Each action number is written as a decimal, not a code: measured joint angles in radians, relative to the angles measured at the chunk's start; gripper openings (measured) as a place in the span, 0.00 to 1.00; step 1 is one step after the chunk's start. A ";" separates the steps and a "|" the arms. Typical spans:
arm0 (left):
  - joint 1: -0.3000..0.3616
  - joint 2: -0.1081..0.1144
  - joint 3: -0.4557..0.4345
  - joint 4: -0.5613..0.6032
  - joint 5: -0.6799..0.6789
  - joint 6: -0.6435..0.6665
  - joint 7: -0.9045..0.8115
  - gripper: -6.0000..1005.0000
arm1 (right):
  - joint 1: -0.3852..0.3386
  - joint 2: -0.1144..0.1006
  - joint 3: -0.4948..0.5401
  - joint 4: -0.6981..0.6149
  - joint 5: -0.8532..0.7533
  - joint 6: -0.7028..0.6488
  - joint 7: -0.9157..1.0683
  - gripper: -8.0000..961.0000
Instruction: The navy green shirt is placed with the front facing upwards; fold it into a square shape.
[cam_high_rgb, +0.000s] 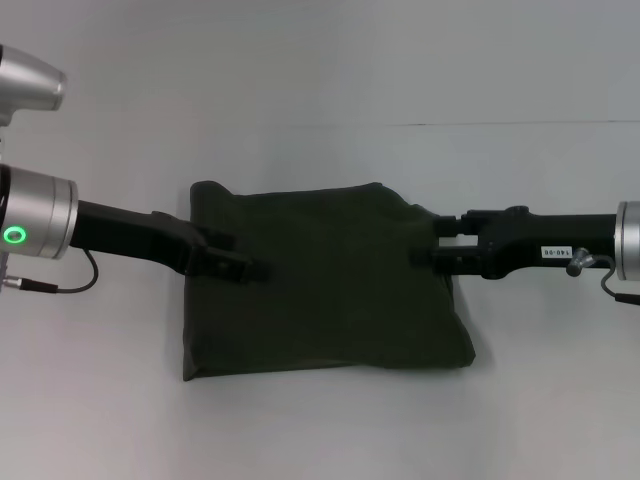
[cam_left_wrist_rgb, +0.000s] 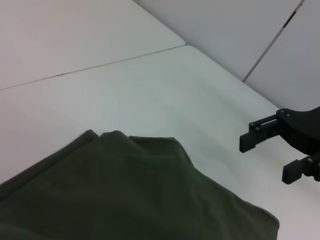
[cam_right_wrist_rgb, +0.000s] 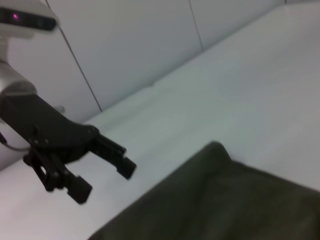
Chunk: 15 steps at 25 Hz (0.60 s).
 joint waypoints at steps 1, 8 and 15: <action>-0.003 -0.002 0.000 0.000 0.000 0.000 -0.004 0.94 | 0.000 0.000 -0.001 0.001 0.011 0.000 -0.008 0.80; -0.007 -0.001 -0.007 0.002 -0.016 0.057 0.005 0.94 | 0.008 -0.001 -0.010 0.006 0.013 0.005 -0.022 0.80; -0.008 -0.002 -0.010 0.006 -0.028 0.104 0.012 0.94 | 0.009 0.001 -0.015 0.015 0.014 0.008 -0.034 0.80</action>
